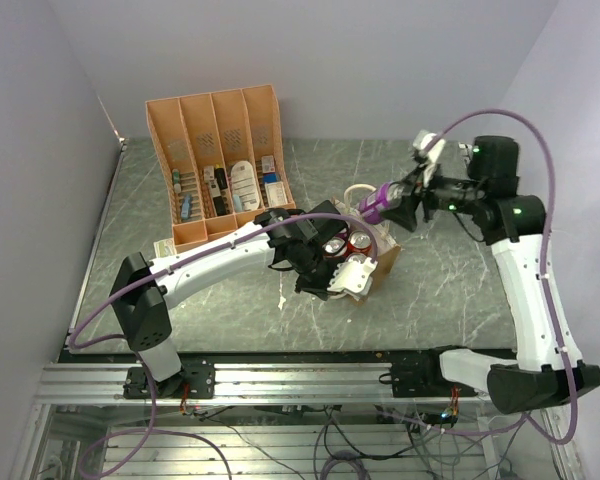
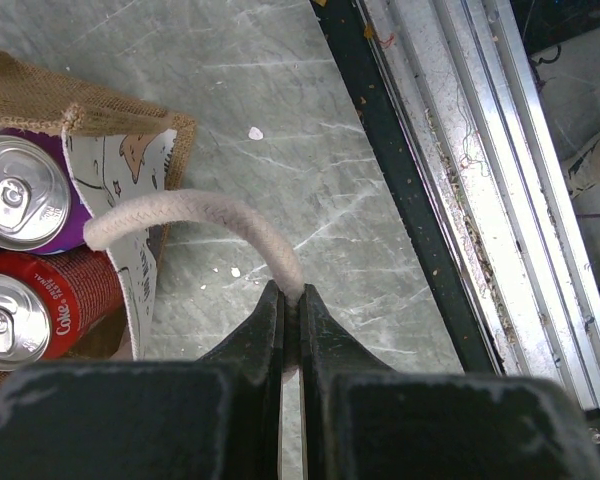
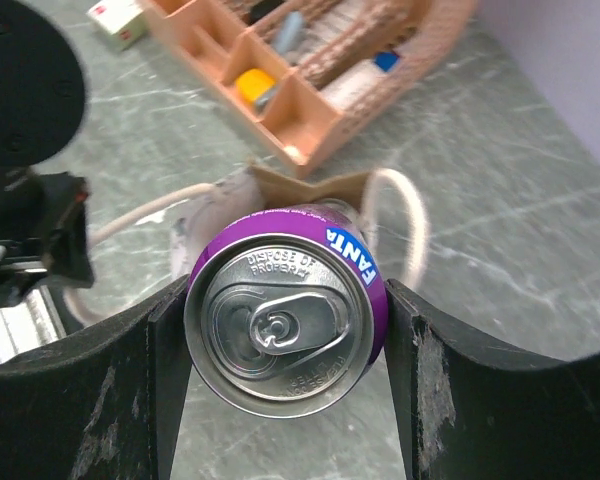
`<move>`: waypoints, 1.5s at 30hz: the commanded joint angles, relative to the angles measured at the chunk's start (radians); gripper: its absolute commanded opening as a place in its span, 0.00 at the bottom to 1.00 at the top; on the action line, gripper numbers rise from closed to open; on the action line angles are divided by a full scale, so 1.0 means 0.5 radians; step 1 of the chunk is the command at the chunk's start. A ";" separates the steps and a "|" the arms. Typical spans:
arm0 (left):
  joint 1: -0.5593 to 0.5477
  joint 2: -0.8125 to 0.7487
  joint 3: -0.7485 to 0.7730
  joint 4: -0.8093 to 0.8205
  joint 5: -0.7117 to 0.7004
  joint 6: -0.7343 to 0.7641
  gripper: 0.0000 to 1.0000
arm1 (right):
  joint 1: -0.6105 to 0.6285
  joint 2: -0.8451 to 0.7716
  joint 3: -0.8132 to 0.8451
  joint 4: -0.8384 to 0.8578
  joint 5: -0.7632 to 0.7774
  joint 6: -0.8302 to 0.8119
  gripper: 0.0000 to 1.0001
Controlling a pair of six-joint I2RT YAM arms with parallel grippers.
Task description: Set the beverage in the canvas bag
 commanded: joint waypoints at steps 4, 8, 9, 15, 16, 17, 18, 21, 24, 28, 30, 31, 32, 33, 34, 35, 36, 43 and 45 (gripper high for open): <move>-0.033 -0.057 -0.014 0.021 0.035 0.020 0.07 | 0.345 0.079 -0.128 0.128 0.195 -0.022 0.21; -0.033 -0.061 -0.024 0.024 0.033 0.021 0.07 | 0.401 0.166 -0.199 0.178 0.265 0.002 0.19; -0.033 -0.064 -0.027 0.022 0.033 0.021 0.07 | 0.416 0.182 -0.215 0.185 0.277 0.006 0.19; -0.033 -0.068 -0.033 0.021 0.027 0.026 0.07 | 0.456 0.232 -0.280 0.179 0.347 -0.011 0.17; -0.033 -0.069 -0.033 0.021 0.024 0.027 0.07 | 0.458 0.234 -0.285 0.173 0.365 -0.017 0.17; -0.033 -0.071 -0.036 0.024 0.024 0.027 0.07 | 0.459 0.234 -0.287 0.159 0.386 -0.027 0.17; -0.033 -0.072 -0.038 0.023 0.021 0.027 0.07 | 0.460 0.239 -0.286 0.136 0.415 -0.038 0.17; -0.033 -0.071 -0.042 0.024 0.020 0.027 0.07 | 0.462 0.282 -0.238 0.028 0.530 -0.071 0.15; -0.033 -0.073 -0.046 0.025 0.019 0.030 0.07 | 0.463 0.284 -0.241 -0.017 0.622 -0.075 0.15; -0.033 -0.066 -0.043 0.022 0.017 0.033 0.07 | 0.463 0.263 -0.269 -0.029 0.669 -0.066 0.14; -0.033 -0.059 -0.038 0.019 0.020 0.034 0.07 | 0.462 0.265 -0.266 -0.050 0.685 -0.064 0.14; -0.033 -0.056 -0.035 0.017 0.021 0.035 0.07 | 0.464 0.264 -0.263 -0.060 0.704 -0.064 0.13; -0.034 -0.053 -0.033 0.015 0.021 0.037 0.07 | 0.464 0.266 -0.260 -0.070 0.719 -0.065 0.13; -0.033 -0.053 -0.033 0.013 0.021 0.036 0.07 | 0.464 0.266 -0.258 -0.081 0.741 -0.068 0.13; -0.033 -0.053 -0.031 0.013 0.021 0.036 0.07 | 0.463 0.269 -0.254 -0.097 0.771 -0.070 0.12; -0.034 -0.051 -0.030 0.014 0.019 0.038 0.07 | 0.463 0.274 -0.251 -0.110 0.800 -0.068 0.12; -0.033 -0.052 -0.030 0.015 0.021 0.036 0.07 | 0.462 0.282 -0.246 -0.127 0.831 -0.067 0.12; -0.033 -0.046 -0.027 0.008 0.023 0.045 0.07 | 0.462 0.273 -0.177 -0.247 0.989 -0.065 0.10; -0.034 -0.044 -0.024 0.008 0.021 0.047 0.07 | 0.459 0.282 -0.157 -0.284 1.029 -0.064 0.09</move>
